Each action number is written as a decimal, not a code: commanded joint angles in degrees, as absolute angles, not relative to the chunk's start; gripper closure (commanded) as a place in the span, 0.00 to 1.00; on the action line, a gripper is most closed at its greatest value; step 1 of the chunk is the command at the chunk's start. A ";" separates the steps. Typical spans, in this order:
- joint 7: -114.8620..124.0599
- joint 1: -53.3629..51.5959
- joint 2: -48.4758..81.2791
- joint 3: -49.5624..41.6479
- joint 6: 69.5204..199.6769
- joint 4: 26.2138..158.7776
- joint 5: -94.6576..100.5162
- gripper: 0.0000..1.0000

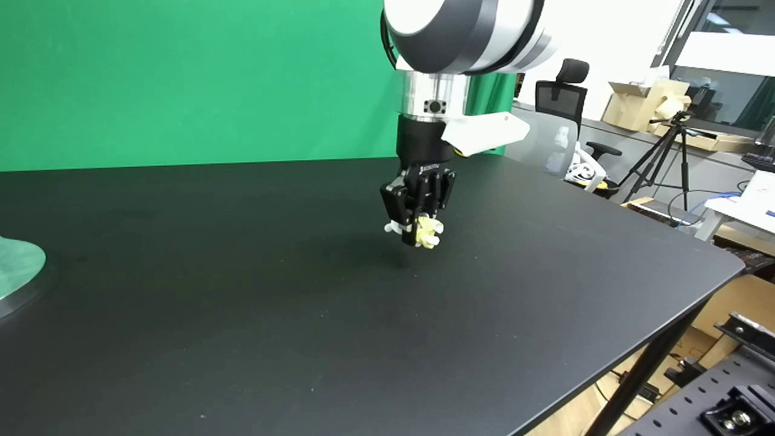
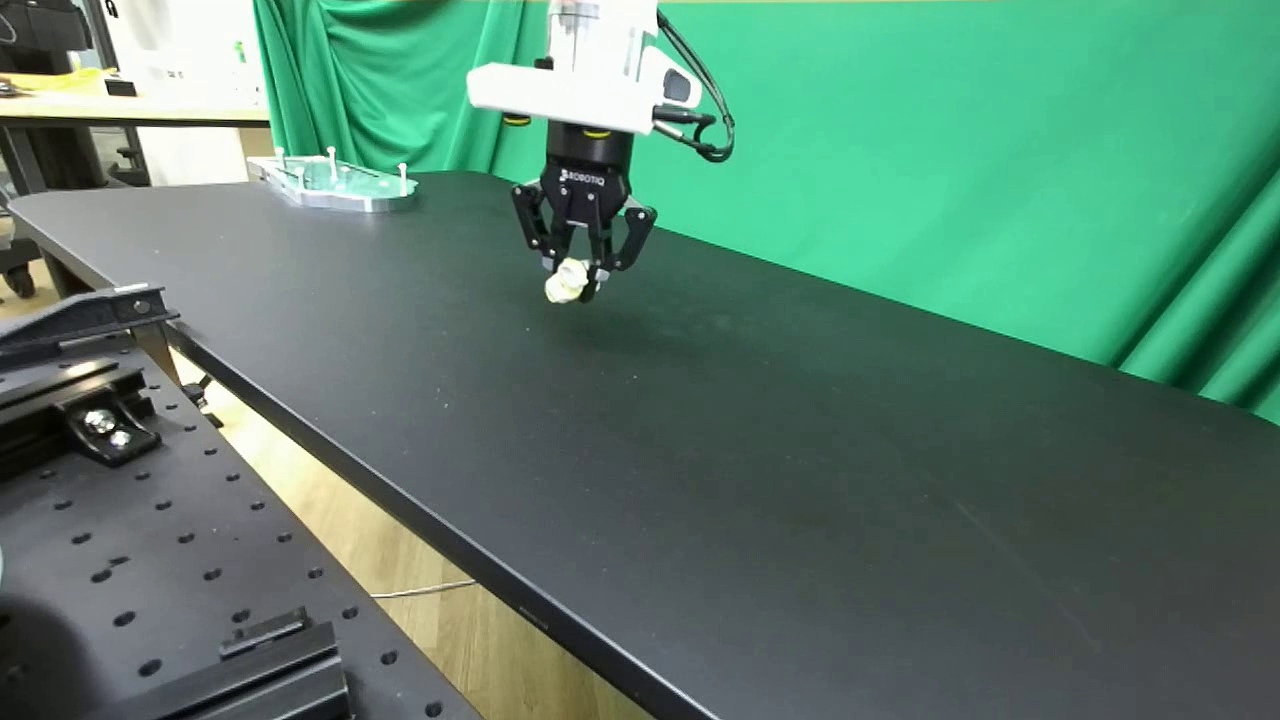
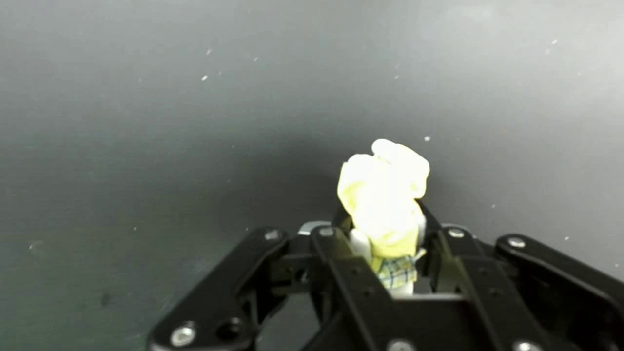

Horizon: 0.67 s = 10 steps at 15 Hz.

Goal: Move the white toy on the table backwards

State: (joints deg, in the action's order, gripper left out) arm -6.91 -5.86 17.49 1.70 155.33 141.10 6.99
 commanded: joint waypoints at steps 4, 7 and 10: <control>4.39 -8.66 12.56 0.71 156.65 148.39 8.69 0.93; 7.00 -8.69 12.86 0.38 157.30 148.74 8.33 0.46; 8.49 -8.70 12.95 -0.01 156.97 148.62 8.30 0.33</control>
